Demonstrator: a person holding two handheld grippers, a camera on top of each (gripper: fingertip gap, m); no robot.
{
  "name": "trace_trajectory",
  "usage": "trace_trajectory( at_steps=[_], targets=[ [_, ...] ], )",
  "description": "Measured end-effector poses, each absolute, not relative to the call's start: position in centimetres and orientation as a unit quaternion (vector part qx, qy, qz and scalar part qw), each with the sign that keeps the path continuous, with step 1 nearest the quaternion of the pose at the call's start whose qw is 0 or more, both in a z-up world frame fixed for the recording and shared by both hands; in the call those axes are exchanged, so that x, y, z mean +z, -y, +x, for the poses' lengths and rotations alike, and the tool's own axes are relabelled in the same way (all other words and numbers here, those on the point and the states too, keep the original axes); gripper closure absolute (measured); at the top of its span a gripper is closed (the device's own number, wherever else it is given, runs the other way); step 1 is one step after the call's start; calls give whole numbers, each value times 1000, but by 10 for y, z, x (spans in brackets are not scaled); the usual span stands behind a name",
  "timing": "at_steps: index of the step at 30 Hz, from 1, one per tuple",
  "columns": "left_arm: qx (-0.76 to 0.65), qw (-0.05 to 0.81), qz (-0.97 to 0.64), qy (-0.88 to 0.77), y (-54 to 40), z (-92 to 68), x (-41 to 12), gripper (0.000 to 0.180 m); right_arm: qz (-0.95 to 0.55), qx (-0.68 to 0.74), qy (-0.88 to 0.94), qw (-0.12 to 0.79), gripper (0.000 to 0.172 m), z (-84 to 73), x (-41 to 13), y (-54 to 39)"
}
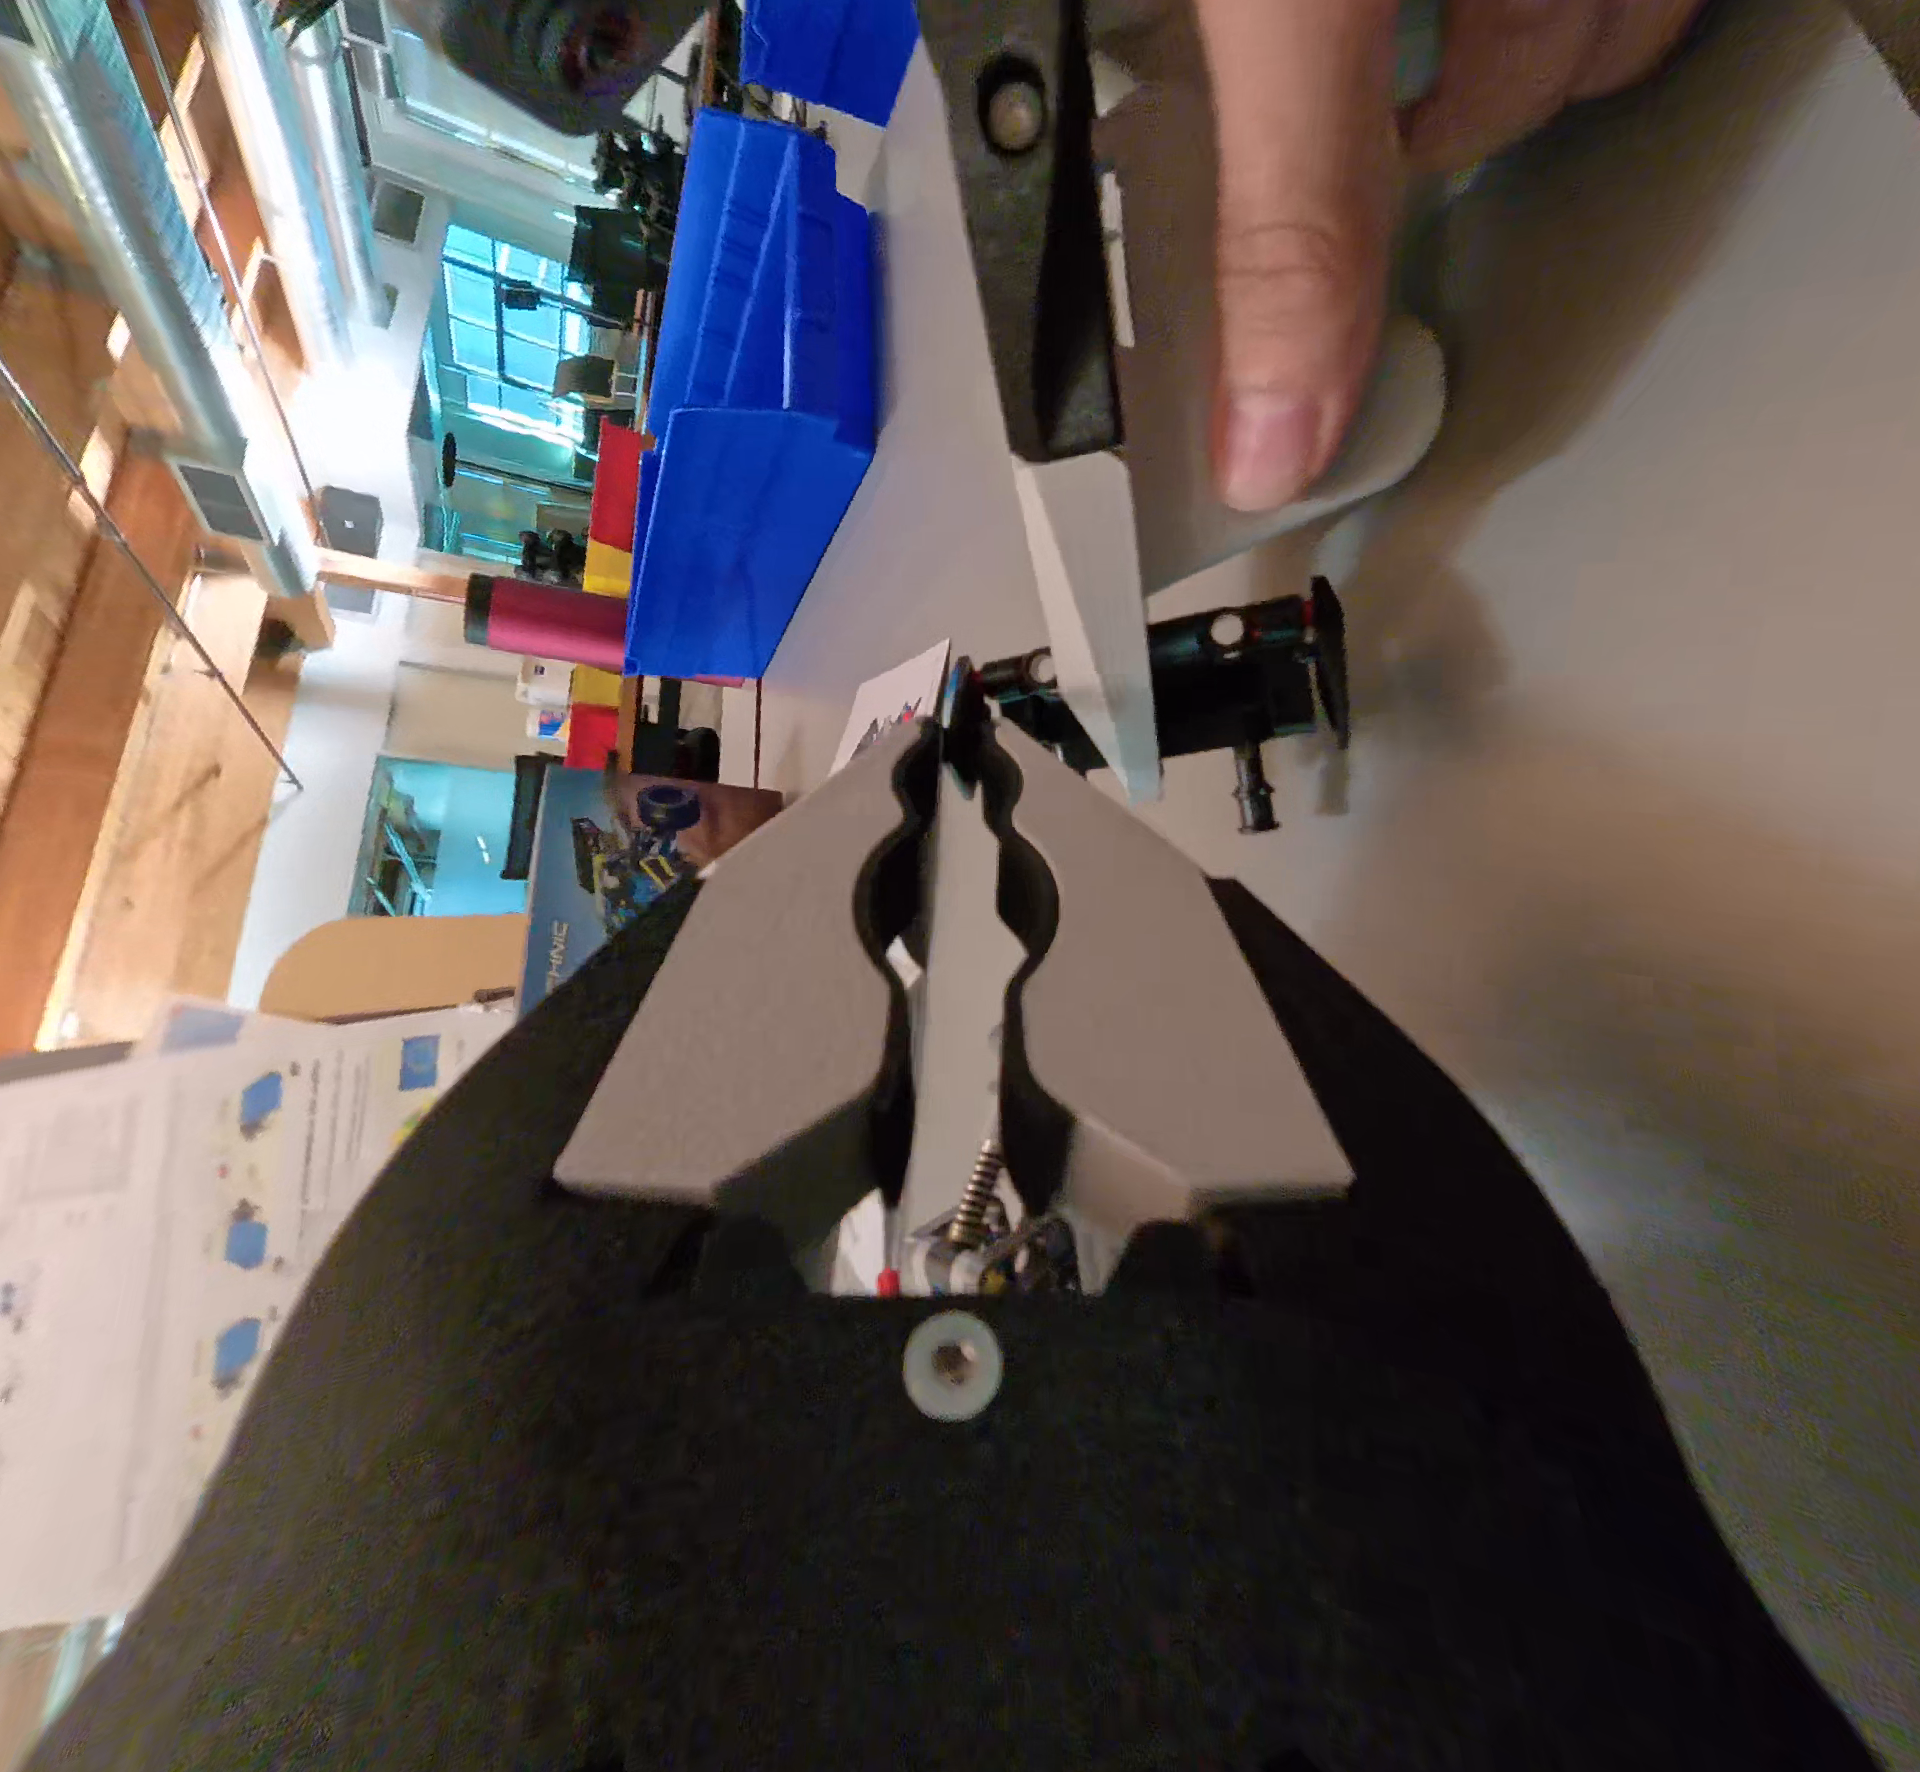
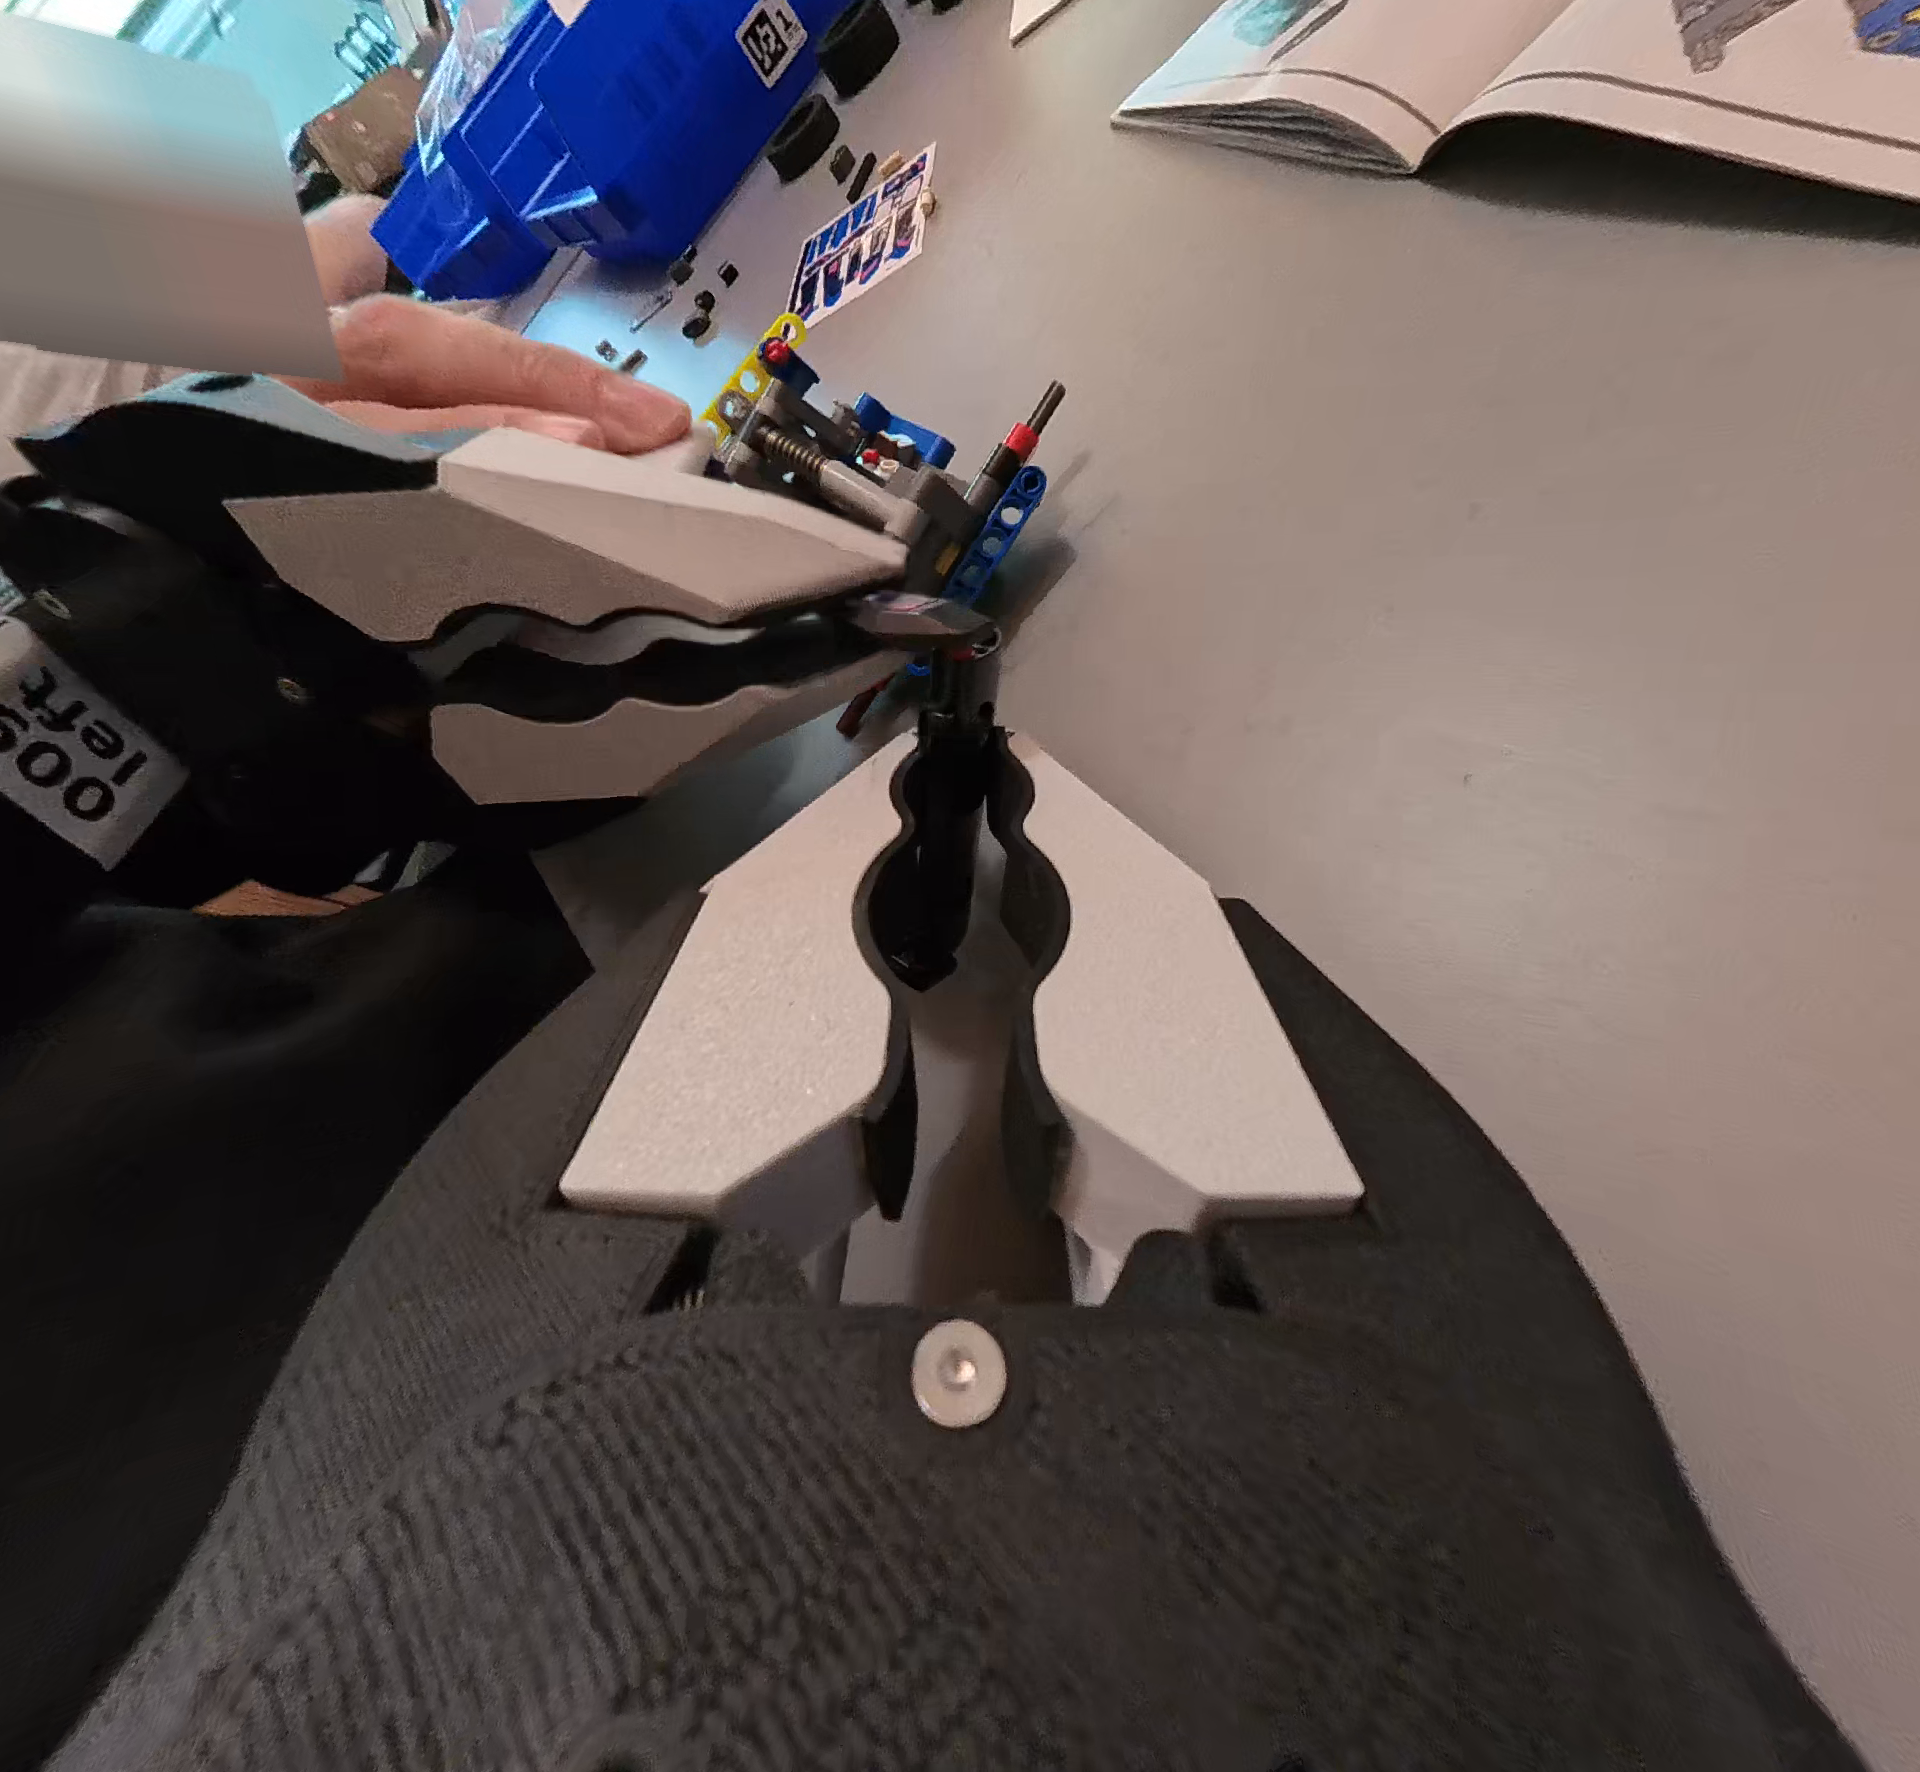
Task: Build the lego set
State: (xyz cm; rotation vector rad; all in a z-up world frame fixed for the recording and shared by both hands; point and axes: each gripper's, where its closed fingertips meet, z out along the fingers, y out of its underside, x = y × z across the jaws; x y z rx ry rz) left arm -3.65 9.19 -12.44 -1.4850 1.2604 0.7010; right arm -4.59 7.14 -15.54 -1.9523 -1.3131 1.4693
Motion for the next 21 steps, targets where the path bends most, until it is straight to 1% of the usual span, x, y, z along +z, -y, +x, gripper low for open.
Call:
trace_trajectory(
  at_steps=[2,4,6,7,11,16,19,20,21],
  targets=[
    [301,496,-617,-531,-91,-36,-125,179,-693,517,466,185,164,-46,-156,-72],
    [282,495,-630,-528,-91,-35,-125,180,-694,515,466,192,164,-46,-156,-73],
    [267,491,-630,-539,-90,-33,-126,180,-688,516,470,198,158,-46,-154,-72],
    [271,488,-625,-546,-90,-32,-126,180,-688,509,477,201,164,-45,-155,-71],
    [315,475,-618,-541,-92,-34,-131,180,-701,485,482,202,163,-43,-162,-74],
    [290,488,-655,-499,-96,-34,-126,180,-698,502,465,212,163,-43,-156,-77],
    [233,494,-696,-466,-96,-35,-127,180,-697,503,463,215,163,-43,-155,-78],
    [235,493,-696,-466,-96,-34,-126,180,-697,503,464,215,163,-43,-155,-77],
    [276,488,-667,-490,-95,-34,-125,180,-694,507,464,215,163,-43,-154,-77]
  ],
)
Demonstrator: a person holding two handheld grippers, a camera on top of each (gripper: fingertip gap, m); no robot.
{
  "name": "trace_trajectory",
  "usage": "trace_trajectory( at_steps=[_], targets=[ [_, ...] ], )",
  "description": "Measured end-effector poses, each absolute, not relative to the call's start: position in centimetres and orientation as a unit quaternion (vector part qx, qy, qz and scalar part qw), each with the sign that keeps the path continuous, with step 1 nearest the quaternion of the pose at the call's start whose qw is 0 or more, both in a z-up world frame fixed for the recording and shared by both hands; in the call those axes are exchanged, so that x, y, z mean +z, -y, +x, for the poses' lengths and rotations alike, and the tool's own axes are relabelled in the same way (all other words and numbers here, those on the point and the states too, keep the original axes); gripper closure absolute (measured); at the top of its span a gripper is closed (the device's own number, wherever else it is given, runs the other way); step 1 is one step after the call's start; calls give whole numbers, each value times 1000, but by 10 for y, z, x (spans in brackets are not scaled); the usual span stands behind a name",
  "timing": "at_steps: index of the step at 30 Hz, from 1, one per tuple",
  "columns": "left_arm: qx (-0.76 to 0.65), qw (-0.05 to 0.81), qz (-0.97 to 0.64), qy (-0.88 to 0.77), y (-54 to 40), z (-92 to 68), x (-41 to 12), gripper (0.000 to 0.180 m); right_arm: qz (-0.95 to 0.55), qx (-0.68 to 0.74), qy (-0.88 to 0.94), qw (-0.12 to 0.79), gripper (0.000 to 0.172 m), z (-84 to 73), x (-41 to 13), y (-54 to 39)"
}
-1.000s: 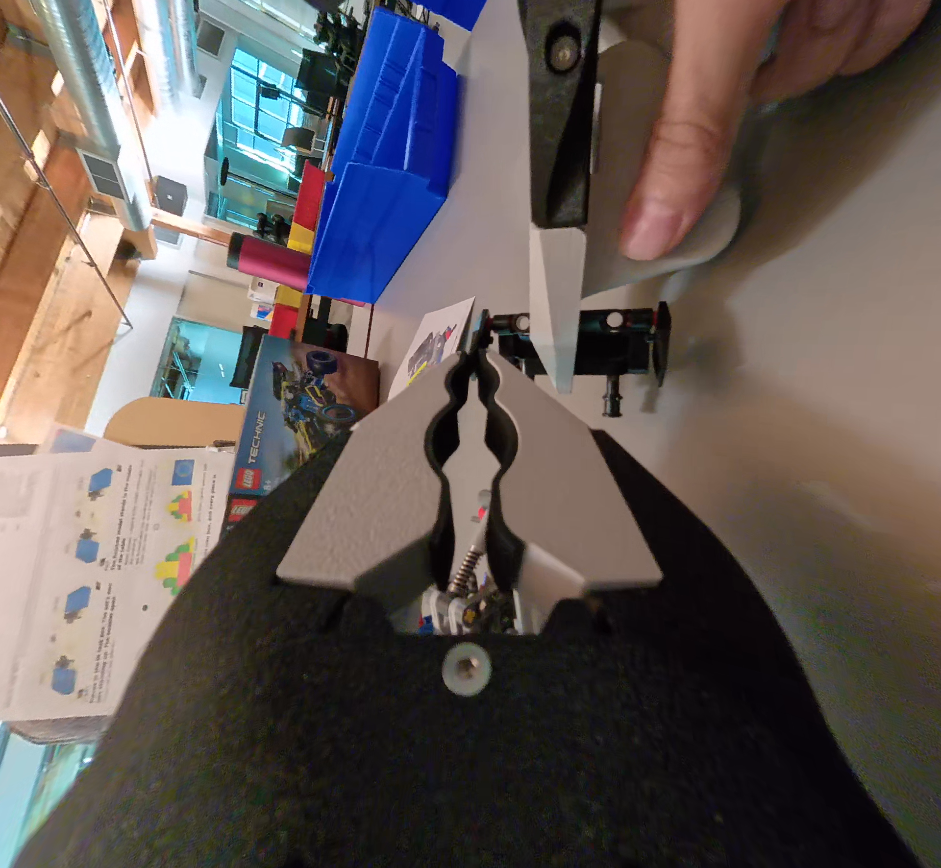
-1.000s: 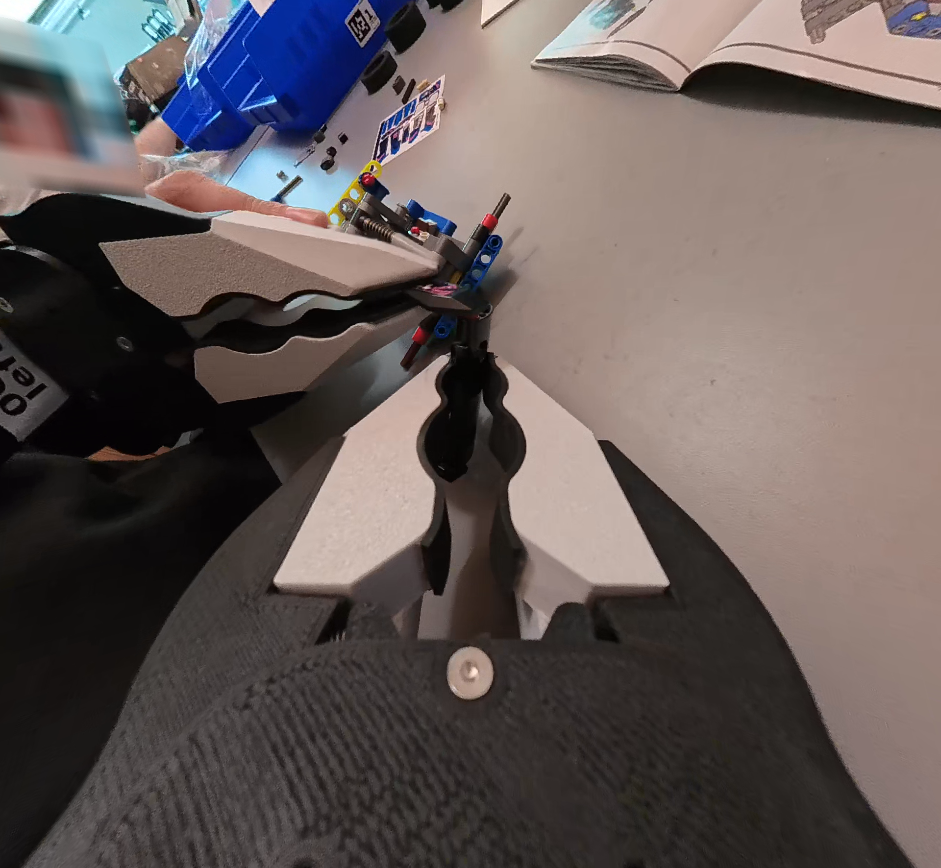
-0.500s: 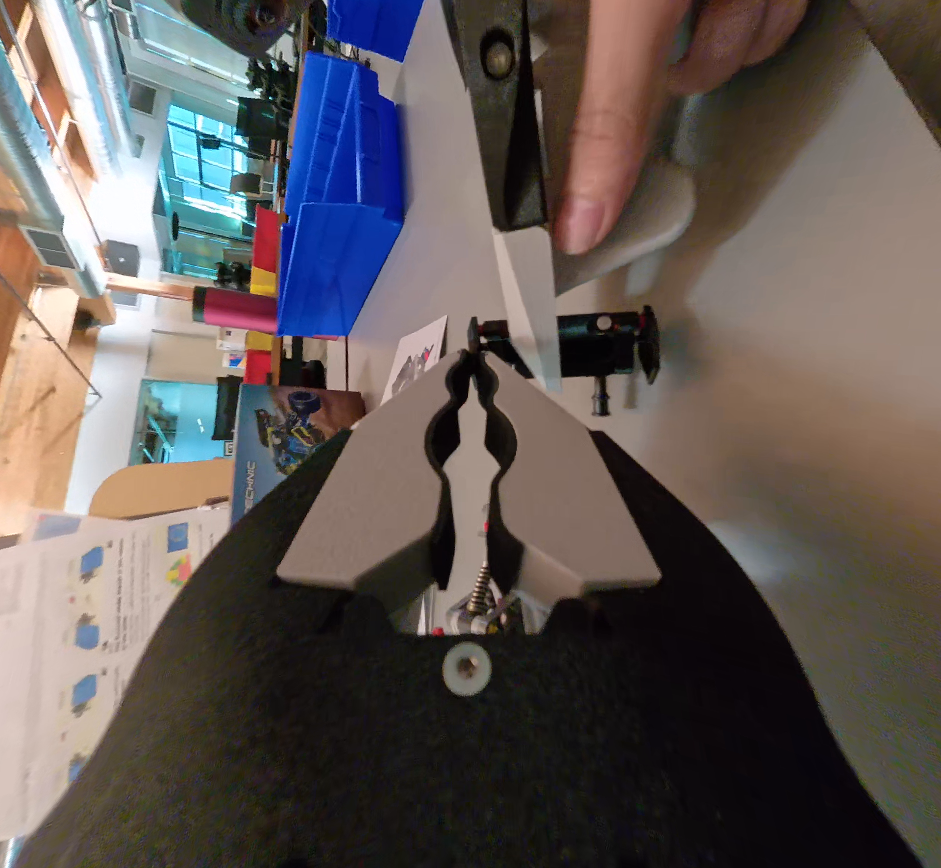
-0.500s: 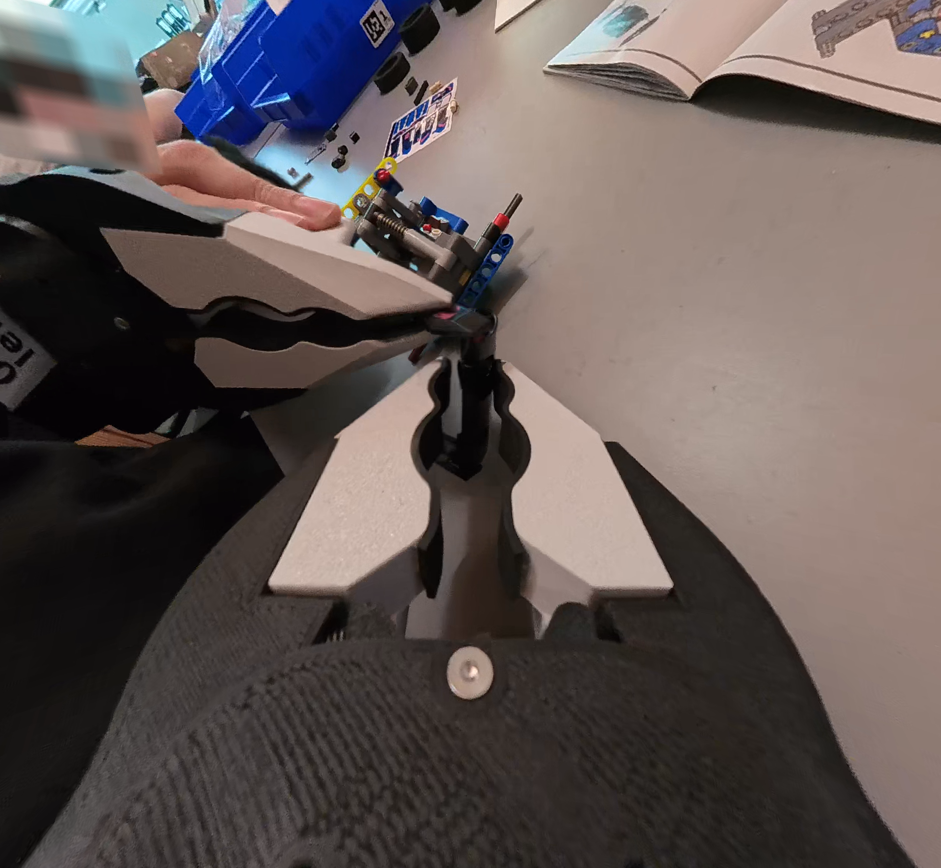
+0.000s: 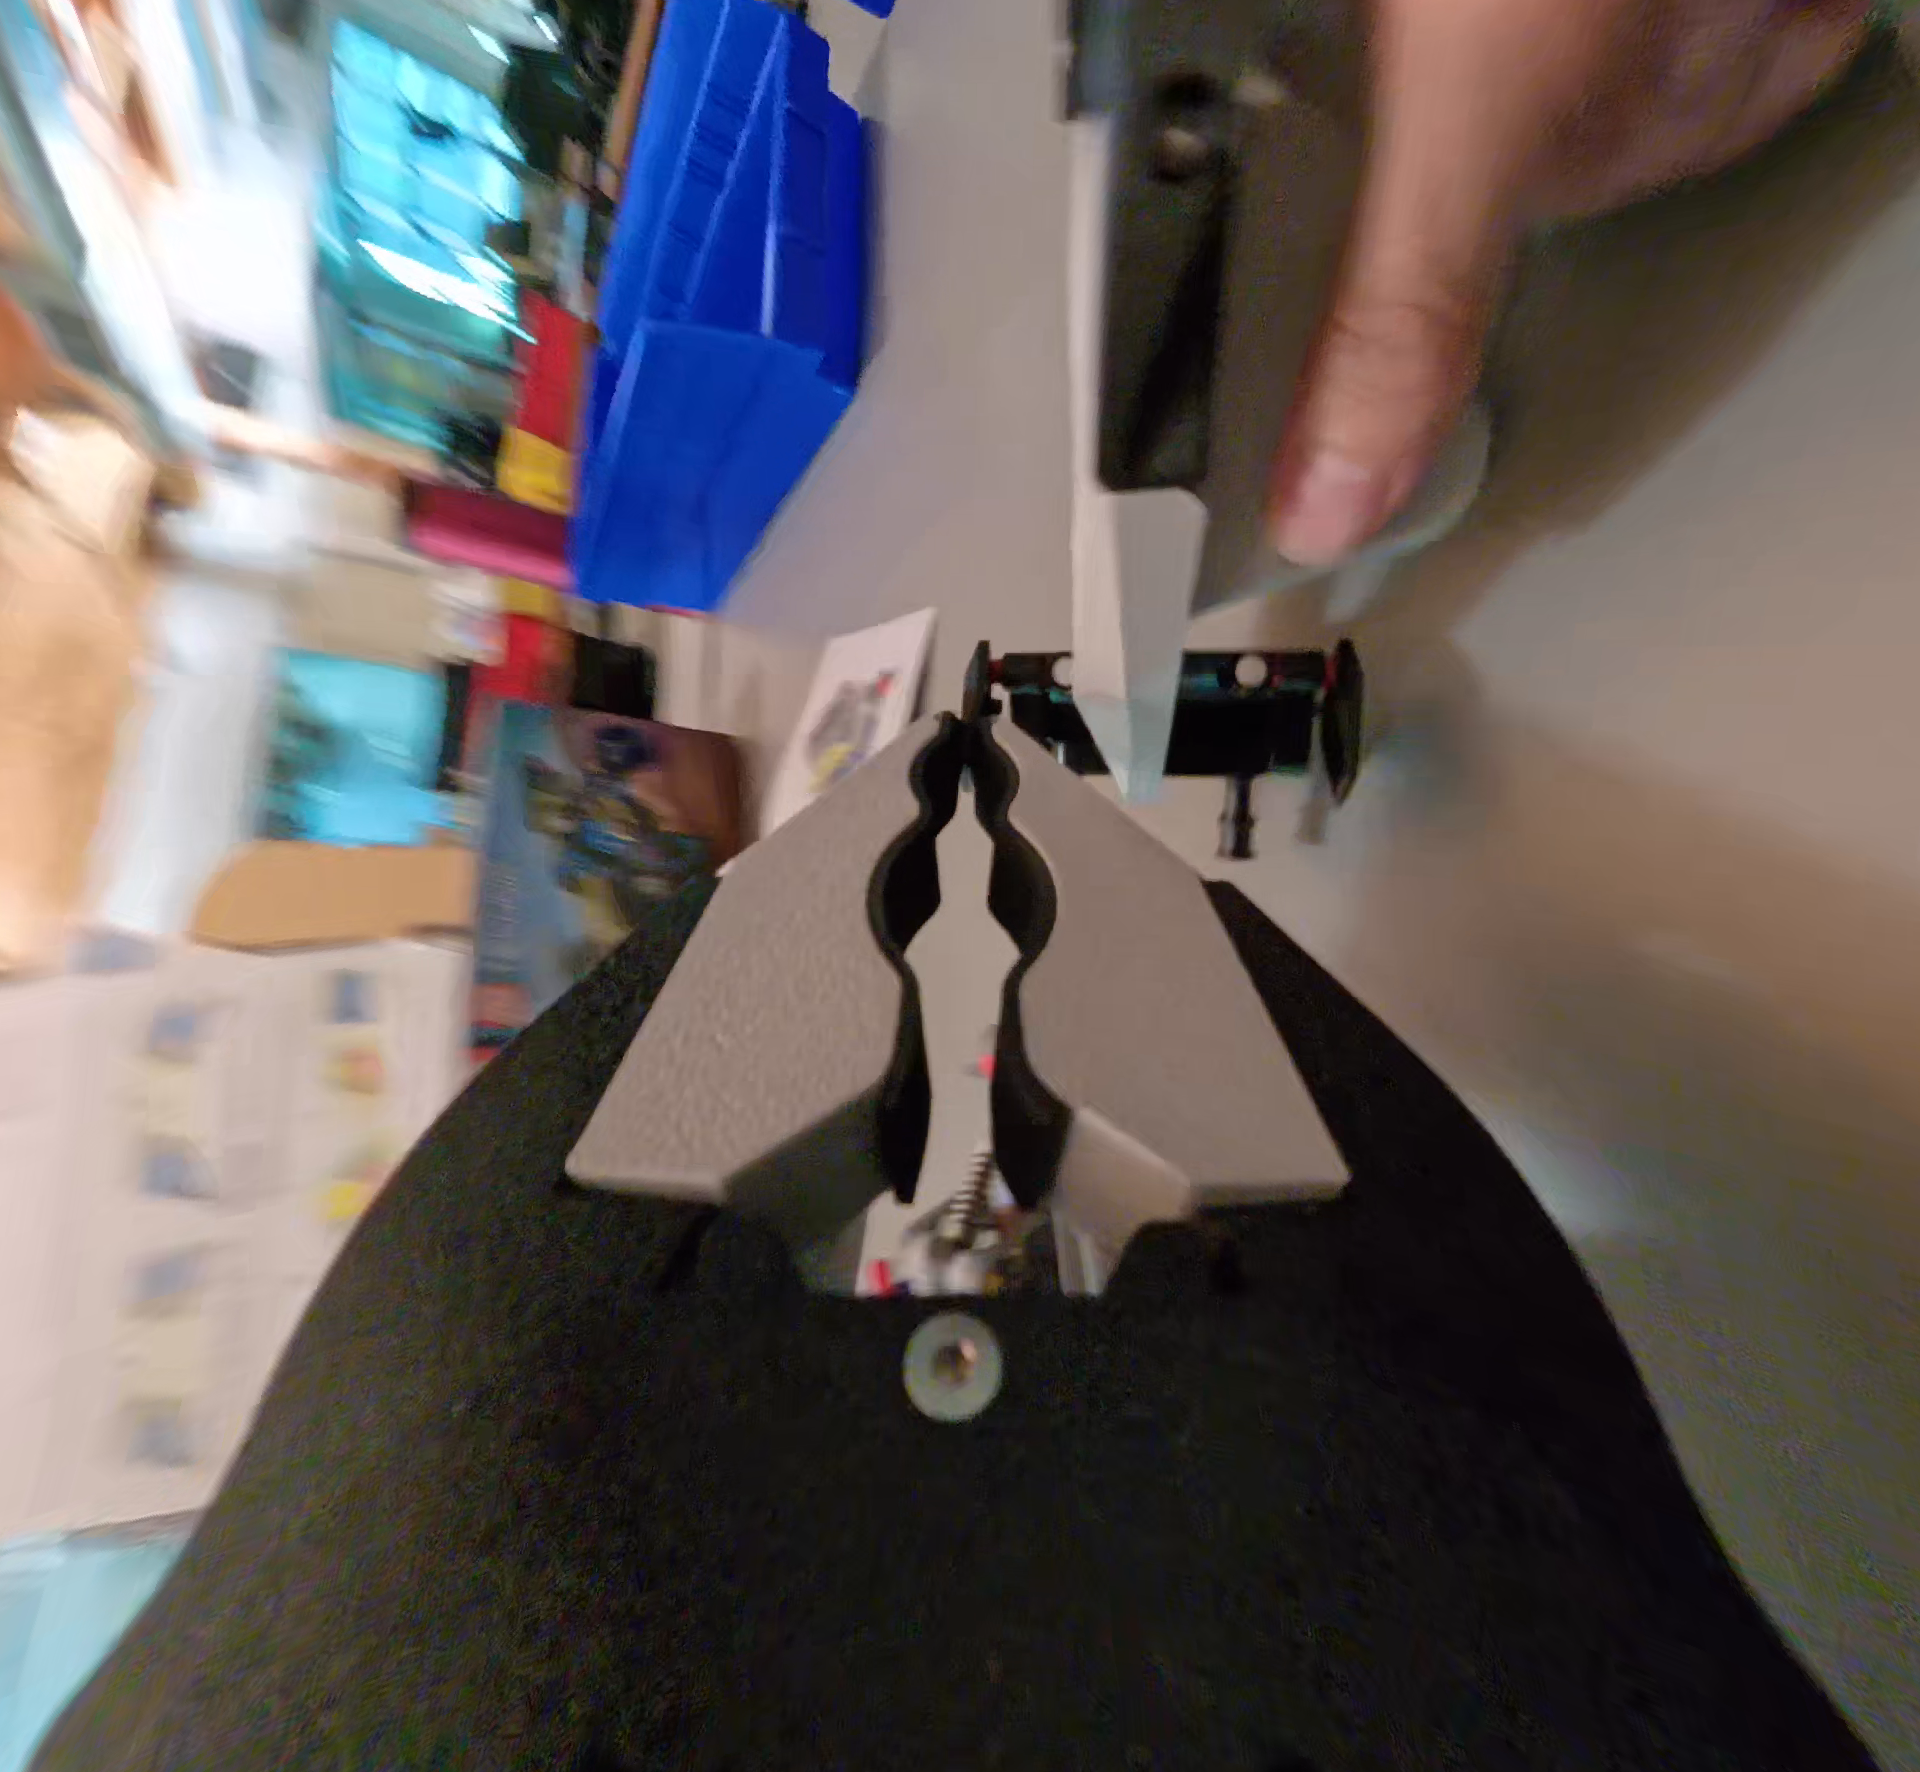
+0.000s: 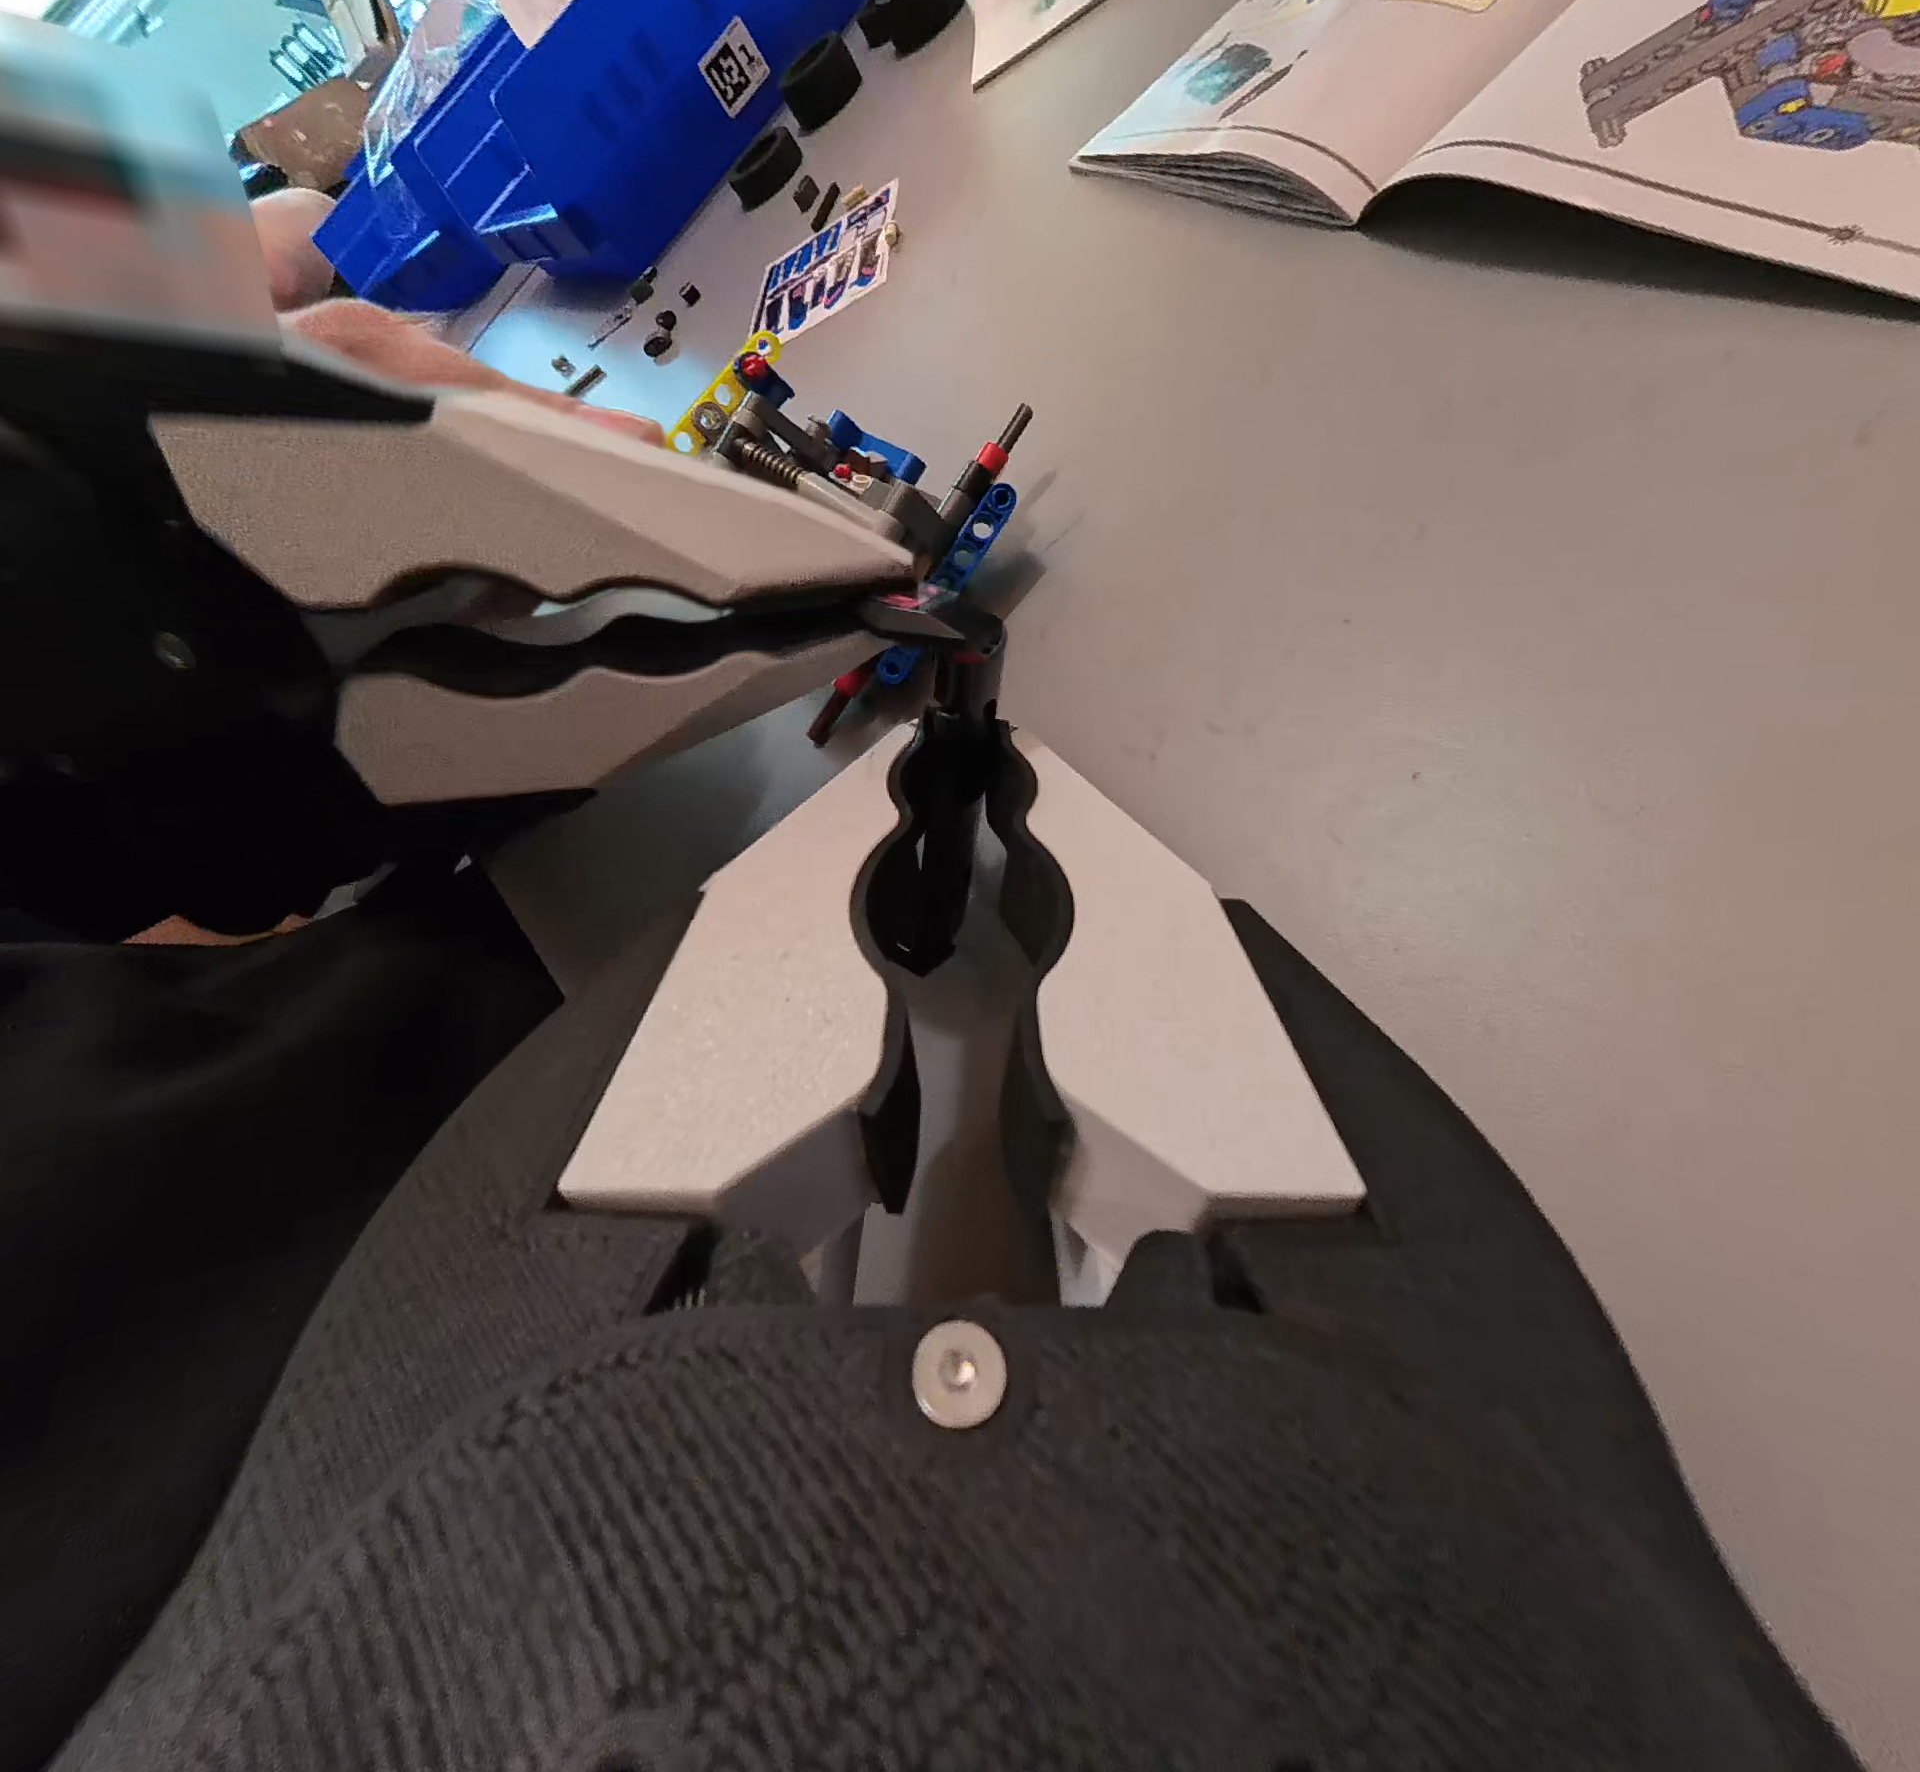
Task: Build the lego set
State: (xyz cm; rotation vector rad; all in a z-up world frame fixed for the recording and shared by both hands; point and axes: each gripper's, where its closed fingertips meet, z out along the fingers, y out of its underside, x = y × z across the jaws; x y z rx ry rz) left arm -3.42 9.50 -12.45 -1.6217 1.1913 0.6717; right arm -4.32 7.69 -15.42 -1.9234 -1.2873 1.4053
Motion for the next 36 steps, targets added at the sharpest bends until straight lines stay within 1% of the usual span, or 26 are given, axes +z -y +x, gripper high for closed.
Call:
trace_trajectory(
  at_steps=[2,4,5,6,7,8,10,12,14,15,17,19,20,21,23,24,27,30,32,34,36],
  targets=[
    [377,469,-585,-544,-93,-32,-122,180,-691,505,470,217,163,-43,-154,-76],
    [370,483,-583,-539,-95,-36,-118,180,-692,502,472,215,163,-43,-156,-75],
    [385,510,-596,-487,-103,-53,-93,180,-694,484,496,196,163,-43,-164,-68],
    [362,541,-623,-434,-109,-68,-65,180,-684,484,509,198,163,-46,-163,-61],
    [302,565,-649,-410,-111,-69,-45,180,-681,482,513,201,163,-48,-163,-59],
    [270,560,-657,-427,-114,-65,-39,180,-687,485,502,201,163,-48,-163,-62],
    [297,487,-660,-489,-126,-74,-54,180,-704,500,466,192,164,-44,-161,-74],
    [233,388,-675,-583,-129,-69,-98,180,-718,509,435,192,164,-38,-159,-89],
    [205,349,-692,-598,-145,-74,-122,180,-725,528,407,173,164,-37,-158,-96],
    [163,311,-706,-615,-146,-76,-141,180,-727,535,397,169,164,-37,-157,-99],
    [101,308,-733,-598,-157,-75,-157,180,-734,529,383,186,164,-36,-156,-106],
    [15,277,-769,-575,-153,-74,-175,180,-732,532,380,194,163,-35,-155,-107],
    [3,287,-775,-563,-157,-75,-177,180,-732,534,375,195,158,-34,-154,-108],
    [-4,297,-775,-557,-159,-77,-178,174,-731,538,372,195,154,-34,-153,-109],
    [-14,310,-785,-536,-160,-81,-175,157,-726,544,372,197,160,-34,-150,-109],
    [-18,314,-789,-527,-159,-83,-170,153,-726,544,369,199,164,-34,-150,-110],
    [-16,342,-789,-510,-150,-85,-150,148,-727,547,368,191,164,-33,-150,-111],
    [2,410,-750,-519,-124,-62,-115,150,-723,557,359,196,164,-33,-146,-114],
    [13,456,-706,-542,-98,-32,-98,153,-707,589,335,201,164,-33,-135,-118],
    [38,483,-670,-563,-77,-7,-97,155,-686,631,299,207,164,-33,-120,-123],
    [87,488,-646,-581,-67,3,-108,155,-663,665,276,208,164,-33,-108,-124]
  ],
)
